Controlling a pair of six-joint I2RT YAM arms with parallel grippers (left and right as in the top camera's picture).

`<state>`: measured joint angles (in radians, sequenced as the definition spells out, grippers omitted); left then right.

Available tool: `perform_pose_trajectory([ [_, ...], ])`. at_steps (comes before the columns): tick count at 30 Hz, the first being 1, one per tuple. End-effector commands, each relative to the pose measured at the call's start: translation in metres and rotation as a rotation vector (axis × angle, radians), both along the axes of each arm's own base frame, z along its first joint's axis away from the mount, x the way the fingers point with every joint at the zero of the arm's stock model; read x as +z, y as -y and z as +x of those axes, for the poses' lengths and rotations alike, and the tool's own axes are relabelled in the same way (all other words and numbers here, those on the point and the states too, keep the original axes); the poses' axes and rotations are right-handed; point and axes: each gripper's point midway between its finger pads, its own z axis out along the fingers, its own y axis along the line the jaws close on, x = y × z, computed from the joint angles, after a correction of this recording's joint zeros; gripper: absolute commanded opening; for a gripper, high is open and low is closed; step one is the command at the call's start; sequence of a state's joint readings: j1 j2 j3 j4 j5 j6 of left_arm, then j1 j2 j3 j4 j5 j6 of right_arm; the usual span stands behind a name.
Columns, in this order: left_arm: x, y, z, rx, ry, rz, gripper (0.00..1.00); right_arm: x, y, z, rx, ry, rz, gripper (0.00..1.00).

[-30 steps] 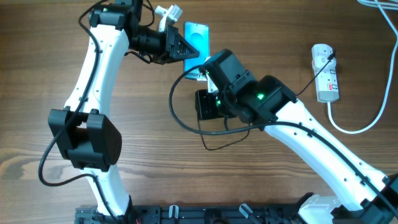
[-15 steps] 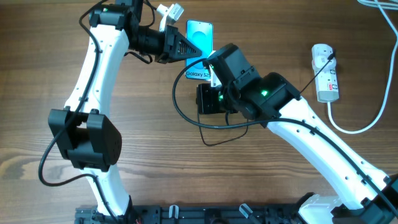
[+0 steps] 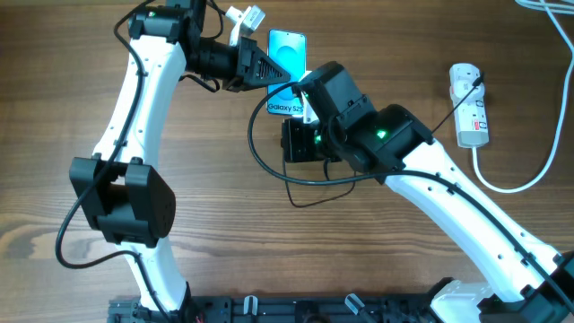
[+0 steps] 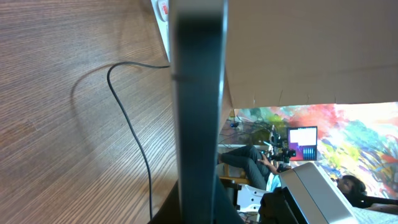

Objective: Plug charger to phone and switch on socket

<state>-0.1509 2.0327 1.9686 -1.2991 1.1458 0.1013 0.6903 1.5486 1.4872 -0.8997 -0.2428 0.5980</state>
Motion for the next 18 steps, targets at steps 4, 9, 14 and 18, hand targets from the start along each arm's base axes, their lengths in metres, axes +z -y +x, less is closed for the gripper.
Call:
perform_pose_trajectory([
  [4, 0.0133, 0.0030, -0.0039, -0.020, 0.044, -0.028, 0.04, 0.0084, 0.0032, 0.0034, -0.020, 0.032, 0.003, 0.05],
  [9, 0.0133, 0.0029, -0.0048, -0.020, 0.038, -0.028, 0.04, 0.0086, 0.0036, 0.0048, -0.025, 0.038, 0.001, 0.04],
  [14, 0.0146, 0.0034, -0.0064, -0.022, 0.028, -0.037, 0.04, 0.0085, 0.0036, 0.0046, -0.026, 0.036, 0.002, 0.04],
  [18, 0.0147, 0.0034, -0.0066, -0.022, 0.027, -0.037, 0.04, 0.0084, 0.0037, 0.0045, -0.026, 0.035, 0.001, 0.04],
])
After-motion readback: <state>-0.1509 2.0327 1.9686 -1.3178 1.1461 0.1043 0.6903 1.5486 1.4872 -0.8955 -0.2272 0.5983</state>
